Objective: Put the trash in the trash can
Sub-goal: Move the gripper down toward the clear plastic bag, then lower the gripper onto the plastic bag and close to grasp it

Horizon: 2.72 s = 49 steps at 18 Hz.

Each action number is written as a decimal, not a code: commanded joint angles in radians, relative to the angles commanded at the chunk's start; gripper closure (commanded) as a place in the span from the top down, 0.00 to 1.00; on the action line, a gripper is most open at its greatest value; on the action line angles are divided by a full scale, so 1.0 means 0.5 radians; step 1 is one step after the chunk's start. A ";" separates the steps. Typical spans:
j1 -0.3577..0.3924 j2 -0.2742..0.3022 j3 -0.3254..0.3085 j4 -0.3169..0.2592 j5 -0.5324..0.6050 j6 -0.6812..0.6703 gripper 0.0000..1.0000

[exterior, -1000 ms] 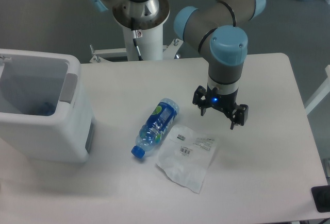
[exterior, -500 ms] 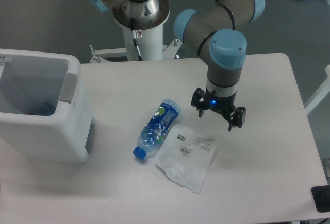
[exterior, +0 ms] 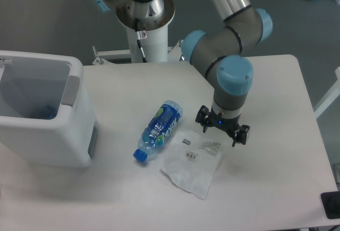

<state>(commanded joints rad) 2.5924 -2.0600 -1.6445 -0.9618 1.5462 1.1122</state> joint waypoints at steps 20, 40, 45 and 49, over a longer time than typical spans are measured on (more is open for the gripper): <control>-0.028 -0.117 -0.021 0.015 -0.006 -0.080 1.00; -0.028 -0.144 -0.030 0.028 0.089 -0.095 0.00; -0.031 -0.138 -0.024 0.031 0.114 -0.086 0.00; -0.028 -0.114 -0.009 0.031 0.098 -0.080 0.00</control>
<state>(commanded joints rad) 2.5786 -2.1169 -1.6491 -0.9465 1.5954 1.0723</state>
